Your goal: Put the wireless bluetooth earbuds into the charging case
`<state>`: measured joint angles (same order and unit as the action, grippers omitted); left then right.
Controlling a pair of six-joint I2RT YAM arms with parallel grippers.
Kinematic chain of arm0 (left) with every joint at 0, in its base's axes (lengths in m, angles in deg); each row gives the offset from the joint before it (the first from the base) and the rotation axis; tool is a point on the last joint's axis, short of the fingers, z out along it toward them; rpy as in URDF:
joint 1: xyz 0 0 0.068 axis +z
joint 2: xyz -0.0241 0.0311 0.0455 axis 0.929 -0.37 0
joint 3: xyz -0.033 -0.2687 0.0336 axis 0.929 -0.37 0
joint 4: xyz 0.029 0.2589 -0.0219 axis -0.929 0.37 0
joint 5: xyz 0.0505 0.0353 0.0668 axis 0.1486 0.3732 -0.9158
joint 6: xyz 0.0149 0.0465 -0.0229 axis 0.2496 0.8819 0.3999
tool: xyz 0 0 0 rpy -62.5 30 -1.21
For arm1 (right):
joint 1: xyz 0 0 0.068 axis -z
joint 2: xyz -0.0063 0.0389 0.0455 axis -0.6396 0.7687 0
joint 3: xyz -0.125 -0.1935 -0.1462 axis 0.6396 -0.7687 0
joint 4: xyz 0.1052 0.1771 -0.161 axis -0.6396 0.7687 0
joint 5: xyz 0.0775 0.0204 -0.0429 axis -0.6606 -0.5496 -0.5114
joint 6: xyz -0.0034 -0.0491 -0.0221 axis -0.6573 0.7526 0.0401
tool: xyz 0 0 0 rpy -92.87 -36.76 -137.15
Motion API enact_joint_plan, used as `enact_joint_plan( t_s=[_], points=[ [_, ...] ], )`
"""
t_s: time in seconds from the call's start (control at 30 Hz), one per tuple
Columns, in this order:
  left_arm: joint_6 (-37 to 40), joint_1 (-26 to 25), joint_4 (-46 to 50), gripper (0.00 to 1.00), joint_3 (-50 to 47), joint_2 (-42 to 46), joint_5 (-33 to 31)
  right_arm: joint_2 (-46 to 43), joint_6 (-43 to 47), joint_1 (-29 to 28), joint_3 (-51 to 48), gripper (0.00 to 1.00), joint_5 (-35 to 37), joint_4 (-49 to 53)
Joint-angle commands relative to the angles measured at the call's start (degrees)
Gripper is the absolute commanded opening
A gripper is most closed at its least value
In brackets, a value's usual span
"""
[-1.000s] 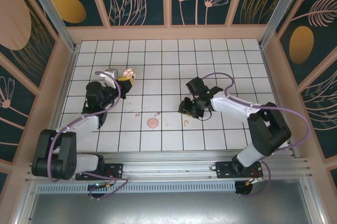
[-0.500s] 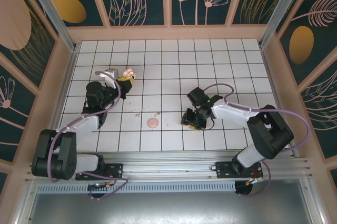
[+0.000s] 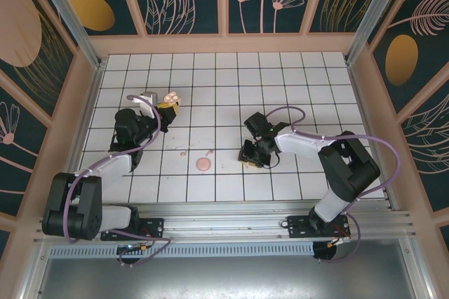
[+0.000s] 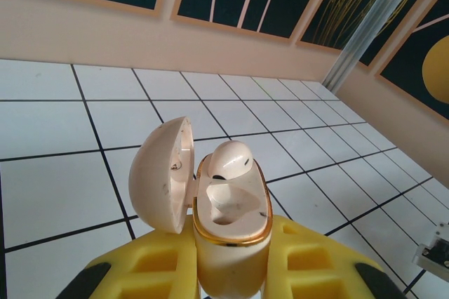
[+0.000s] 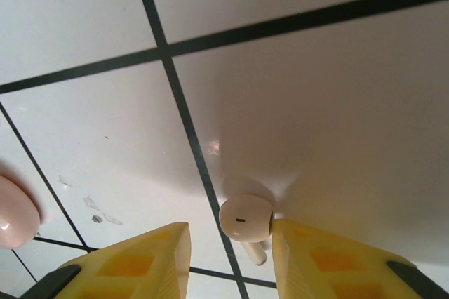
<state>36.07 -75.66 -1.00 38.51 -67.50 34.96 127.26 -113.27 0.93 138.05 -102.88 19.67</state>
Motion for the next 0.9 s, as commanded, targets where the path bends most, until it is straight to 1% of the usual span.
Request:
enact_joint_plan(
  t_s=[0.0,0.33,0.57,0.87],
  points=[
    [0.7,0.4,-1.0,0.11,1.5,1.0,0.6,1.8,1.6,0.0,2.2,0.36,3.0,1.3],
    [0.8,0.4,-0.9,0.11,1.5,0.8,0.6,4.3,3.5,-1.0,5.2,0.35,7.4,6.4],
    [0.8,0.4,-0.6,0.11,1.6,0.9,0.5,5.5,4.0,-1.5,5.7,0.3,6.7,5.8],
    [0.8,0.4,-0.6,0.11,1.8,0.7,0.5,5.0,2.5,-2.8,5.6,0.31,6.1,7.8]
  ],
)
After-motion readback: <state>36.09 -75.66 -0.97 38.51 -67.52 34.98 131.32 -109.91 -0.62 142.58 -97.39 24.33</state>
